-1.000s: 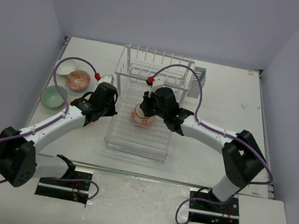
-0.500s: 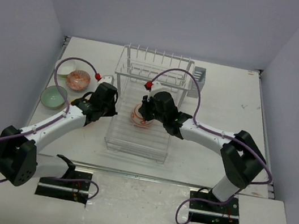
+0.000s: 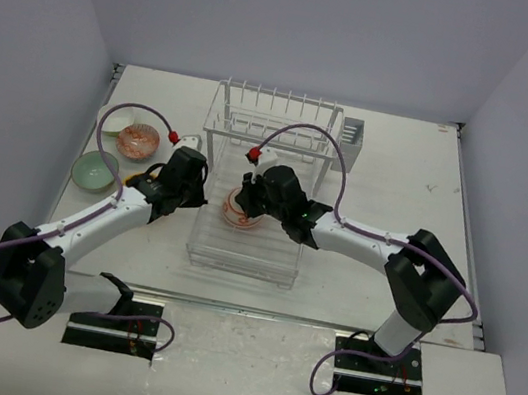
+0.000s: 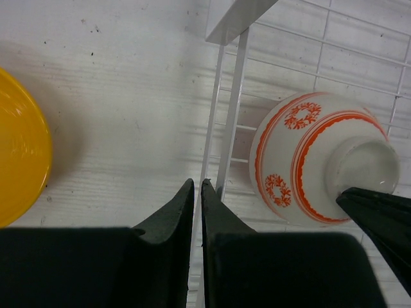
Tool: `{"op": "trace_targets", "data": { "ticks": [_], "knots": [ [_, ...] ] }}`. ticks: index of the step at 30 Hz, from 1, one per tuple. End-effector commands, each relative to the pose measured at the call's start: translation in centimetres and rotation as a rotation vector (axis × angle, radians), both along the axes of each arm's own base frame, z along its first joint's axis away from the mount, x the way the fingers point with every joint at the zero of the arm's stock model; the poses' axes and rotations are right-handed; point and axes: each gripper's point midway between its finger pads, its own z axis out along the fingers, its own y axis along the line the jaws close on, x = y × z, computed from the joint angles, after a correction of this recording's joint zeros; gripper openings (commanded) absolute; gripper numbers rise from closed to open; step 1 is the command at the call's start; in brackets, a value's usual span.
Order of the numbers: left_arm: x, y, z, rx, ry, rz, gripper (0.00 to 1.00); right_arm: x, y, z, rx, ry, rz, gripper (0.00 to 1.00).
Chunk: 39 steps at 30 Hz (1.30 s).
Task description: Unload the bowls from the dish rack
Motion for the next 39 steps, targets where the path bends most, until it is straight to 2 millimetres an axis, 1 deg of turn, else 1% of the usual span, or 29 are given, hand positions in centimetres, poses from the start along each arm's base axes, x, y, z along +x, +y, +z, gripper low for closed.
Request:
{"op": "trace_targets", "data": {
  "ticks": [1, 6, 11, 13, 16, 19, 20, 22, 24, 25, 27, 28, 29, 31, 32, 34, 35, 39],
  "knots": [
    [0.3, -1.6, 1.2, -0.081, -0.041, -0.035, 0.09, -2.0, 0.7, -2.7, -0.064, 0.068, 0.044, 0.0],
    [0.2, -1.7, 1.2, -0.088, -0.041, -0.037, 0.09, -2.8, 1.8, -2.3, -0.047, 0.075, 0.072, 0.0],
    [0.0, -1.6, 0.9, -0.089, -0.034, -0.033, 0.09, -3.7, 3.1, -2.0, -0.042, 0.078, 0.112, 0.0],
    [0.0, -1.6, 0.9, -0.092, -0.035, -0.031, 0.09, -4.2, 3.6, -2.3, -0.046, 0.087, 0.136, 0.0],
    [0.0, -1.6, 1.0, -0.094, -0.041, -0.028, 0.09, -4.8, 4.4, -2.2, -0.045, 0.084, 0.17, 0.0],
    [0.1, -1.3, 1.4, -0.087, -0.05, -0.016, 0.09, -5.0, 4.4, -2.0, -0.051, 0.071, 0.162, 0.0],
    [0.1, -1.2, 1.5, -0.089, -0.054, -0.012, 0.1, -4.8, 4.0, -2.0, -0.055, 0.058, 0.141, 0.0],
    [0.1, -1.0, 2.3, -0.096, -0.077, 0.007, 0.1, -4.7, 3.4, -0.9, -0.038, 0.032, 0.12, 0.0],
    [0.2, -0.9, 2.9, -0.105, -0.098, 0.015, 0.13, -4.6, 2.7, -0.5, -0.037, 0.015, 0.093, 0.0],
    [0.3, -0.9, 3.5, -0.11, -0.114, 0.012, 0.14, -4.7, 2.2, 0.3, -0.029, 0.004, 0.086, 0.0],
    [0.4, -1.0, 3.9, -0.111, -0.121, 0.007, 0.15, -4.4, 1.6, 1.1, -0.026, -0.016, 0.057, 0.0],
    [0.4, -1.1, 4.2, -0.114, -0.125, 0.001, 0.15, -4.6, 1.1, 2.1, -0.015, -0.027, 0.048, 0.01],
    [0.5, -1.2, 4.3, -0.116, -0.127, -0.002, 0.15, -4.5, 0.8, 2.6, -0.01, -0.033, 0.037, 0.04],
    [0.5, -1.3, 4.6, -0.118, -0.128, -0.01, 0.16, -4.4, -0.3, 3.9, -0.01, -0.05, -0.003, 0.07],
    [0.4, -1.3, 4.8, -0.12, -0.128, -0.013, 0.16, -4.4, -0.6, 4.3, -0.007, -0.054, -0.014, 0.11],
    [0.3, -1.5, 5.2, -0.126, -0.133, -0.024, 0.16, -4.5, -1.3, 4.6, -0.011, -0.06, -0.029, 0.16],
    [0.3, -1.5, 5.4, -0.127, -0.136, -0.027, 0.16, -4.7, -1.6, 5.6, 0.011, -0.074, -0.032, 0.17],
    [0.3, -1.5, 6.1, -0.128, -0.148, -0.034, 0.17, -5.2, -1.6, 6.1, 0.025, -0.077, -0.007, 0.22]
  ]
}}
